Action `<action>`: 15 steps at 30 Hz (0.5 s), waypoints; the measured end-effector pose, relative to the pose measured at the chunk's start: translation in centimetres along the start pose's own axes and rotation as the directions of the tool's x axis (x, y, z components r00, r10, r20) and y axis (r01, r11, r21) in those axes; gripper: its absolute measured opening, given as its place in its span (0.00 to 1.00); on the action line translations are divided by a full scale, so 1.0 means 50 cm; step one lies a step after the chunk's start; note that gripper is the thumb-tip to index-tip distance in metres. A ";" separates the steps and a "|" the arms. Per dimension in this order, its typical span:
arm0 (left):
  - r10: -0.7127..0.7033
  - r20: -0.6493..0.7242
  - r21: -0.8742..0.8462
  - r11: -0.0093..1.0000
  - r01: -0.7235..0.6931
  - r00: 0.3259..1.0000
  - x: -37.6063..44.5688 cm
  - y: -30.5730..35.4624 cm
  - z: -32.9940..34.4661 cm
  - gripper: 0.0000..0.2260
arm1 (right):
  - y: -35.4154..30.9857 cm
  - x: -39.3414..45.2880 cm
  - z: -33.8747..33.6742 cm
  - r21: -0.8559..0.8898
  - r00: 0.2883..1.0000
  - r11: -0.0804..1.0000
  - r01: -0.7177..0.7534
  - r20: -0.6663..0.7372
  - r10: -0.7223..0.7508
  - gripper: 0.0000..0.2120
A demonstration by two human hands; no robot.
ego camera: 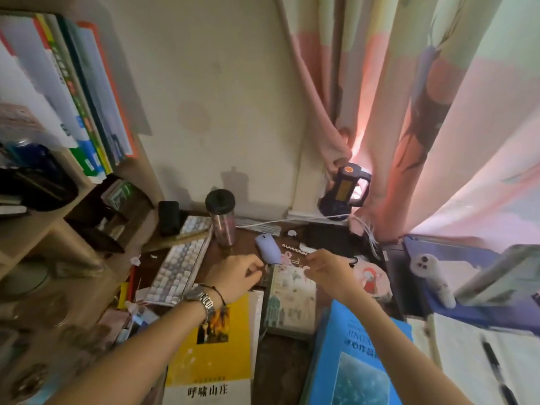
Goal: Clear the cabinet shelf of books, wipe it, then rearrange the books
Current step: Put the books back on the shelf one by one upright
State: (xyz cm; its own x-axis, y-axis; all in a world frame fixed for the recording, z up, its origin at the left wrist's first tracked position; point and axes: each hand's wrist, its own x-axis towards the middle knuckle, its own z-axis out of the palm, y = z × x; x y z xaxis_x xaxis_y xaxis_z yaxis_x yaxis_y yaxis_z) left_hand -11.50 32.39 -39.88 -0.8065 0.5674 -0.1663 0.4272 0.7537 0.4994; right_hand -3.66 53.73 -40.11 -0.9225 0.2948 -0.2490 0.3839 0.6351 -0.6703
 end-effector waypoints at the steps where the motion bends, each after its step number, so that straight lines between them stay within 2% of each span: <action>1: -0.021 0.030 -0.023 0.999 0.022 0.999 0.011 -0.005 0.033 0.11 | 0.015 0.012 0.002 -0.004 1.000 1.000 -0.013 0.008 0.013 0.15; 8: -0.118 0.180 -0.165 0.975 0.148 0.977 0.078 -0.029 0.215 0.17 | 0.116 0.109 0.023 -0.002 0.994 0.998 -0.055 0.089 0.055 0.17; 12: -0.154 0.243 -0.202 0.958 0.205 0.958 0.103 -0.042 0.266 0.21 | 0.189 0.159 0.031 0.020 0.950 0.998 -0.061 0.308 0.052 0.24; 15: -0.194 0.229 -0.178 0.955 0.237 0.954 0.121 -0.050 0.284 0.22 | 0.177 0.164 0.021 -0.037 0.899 0.999 -0.027 0.436 0.040 0.24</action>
State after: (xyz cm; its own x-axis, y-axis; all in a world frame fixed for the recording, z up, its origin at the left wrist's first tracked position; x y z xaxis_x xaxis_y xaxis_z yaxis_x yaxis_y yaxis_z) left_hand -11.63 38.63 -54.21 -0.7588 0.4708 -0.4501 0.1439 0.7951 0.5892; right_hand -7.85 60.99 -48.82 -0.8313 -0.0202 -0.5554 0.4097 0.6530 -0.6370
